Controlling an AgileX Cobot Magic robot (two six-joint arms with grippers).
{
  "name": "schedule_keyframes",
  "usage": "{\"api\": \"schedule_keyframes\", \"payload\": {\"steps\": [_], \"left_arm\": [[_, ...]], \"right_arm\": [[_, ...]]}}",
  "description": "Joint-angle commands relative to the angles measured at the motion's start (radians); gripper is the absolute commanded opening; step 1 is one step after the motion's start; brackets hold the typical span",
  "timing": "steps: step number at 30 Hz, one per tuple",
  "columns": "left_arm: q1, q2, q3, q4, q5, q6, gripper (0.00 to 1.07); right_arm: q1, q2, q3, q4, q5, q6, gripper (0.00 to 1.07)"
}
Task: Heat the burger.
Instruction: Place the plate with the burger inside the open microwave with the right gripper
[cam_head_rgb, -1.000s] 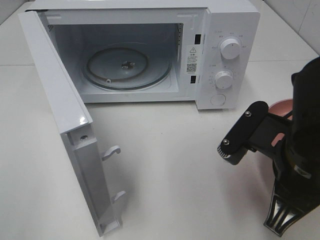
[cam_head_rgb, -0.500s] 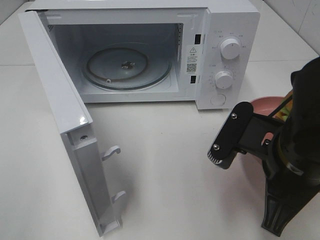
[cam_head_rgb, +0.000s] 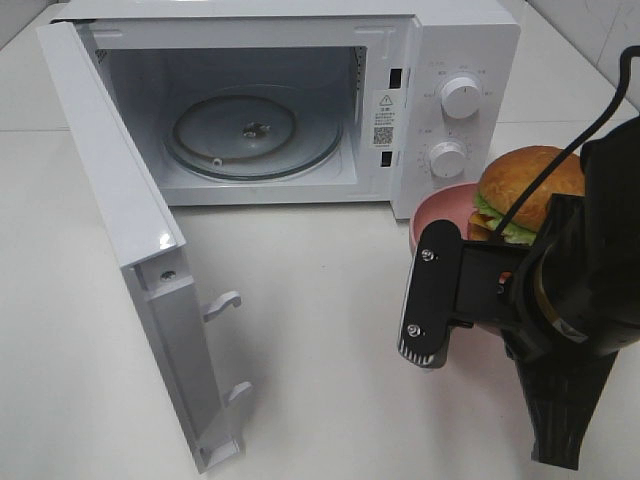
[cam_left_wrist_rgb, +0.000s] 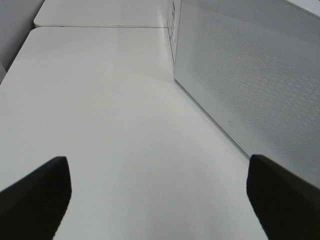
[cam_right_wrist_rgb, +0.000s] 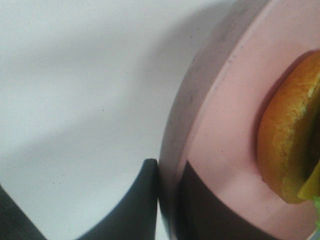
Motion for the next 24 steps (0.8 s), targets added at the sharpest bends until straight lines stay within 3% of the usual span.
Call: {"api": "schedule_keyframes", "payload": {"steps": [1,13,24], "left_arm": [[0.000,-0.026,0.002,-0.001,-0.009,-0.001,0.87],[0.000,-0.026,0.002,-0.001,-0.009,-0.001,0.87],[0.000,-0.026,0.002,-0.001,-0.009,-0.001,0.87]], "right_arm": [[0.004,-0.006,0.000,-0.095,-0.035,-0.060,0.02],[0.004,-0.006,0.000,-0.196,-0.142,-0.087,0.02],[0.004,-0.006,0.000,-0.213,-0.241,-0.273,0.02]]}}
